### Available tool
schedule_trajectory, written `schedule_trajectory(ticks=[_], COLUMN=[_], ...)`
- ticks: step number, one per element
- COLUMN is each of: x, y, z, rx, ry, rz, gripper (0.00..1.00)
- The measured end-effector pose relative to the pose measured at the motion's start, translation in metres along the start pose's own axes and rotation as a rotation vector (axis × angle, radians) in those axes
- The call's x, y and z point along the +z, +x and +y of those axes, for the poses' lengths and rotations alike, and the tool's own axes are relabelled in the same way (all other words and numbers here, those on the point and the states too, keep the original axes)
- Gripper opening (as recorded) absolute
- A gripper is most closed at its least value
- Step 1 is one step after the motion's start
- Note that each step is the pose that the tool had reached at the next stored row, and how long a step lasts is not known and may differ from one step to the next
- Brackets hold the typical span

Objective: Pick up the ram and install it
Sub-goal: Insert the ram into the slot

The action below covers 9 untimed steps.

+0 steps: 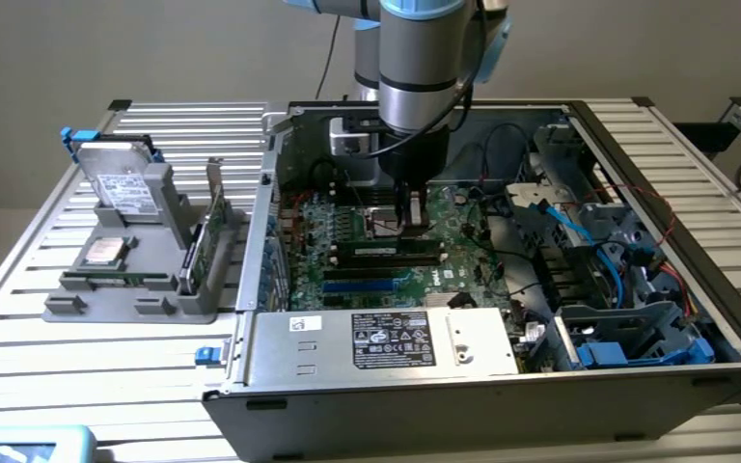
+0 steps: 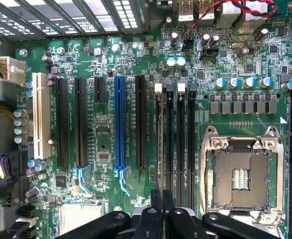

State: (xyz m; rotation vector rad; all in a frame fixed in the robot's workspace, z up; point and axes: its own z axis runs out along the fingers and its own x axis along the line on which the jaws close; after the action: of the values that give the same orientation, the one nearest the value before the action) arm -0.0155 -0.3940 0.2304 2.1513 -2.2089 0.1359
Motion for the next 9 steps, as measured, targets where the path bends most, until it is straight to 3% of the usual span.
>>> schedule_trajectory(ticks=[9], x=[0.0010], y=[-0.0001], z=[0.0000], rx=[0.000], ry=[0.0001], rz=[0.0023], gripper=[0.12])
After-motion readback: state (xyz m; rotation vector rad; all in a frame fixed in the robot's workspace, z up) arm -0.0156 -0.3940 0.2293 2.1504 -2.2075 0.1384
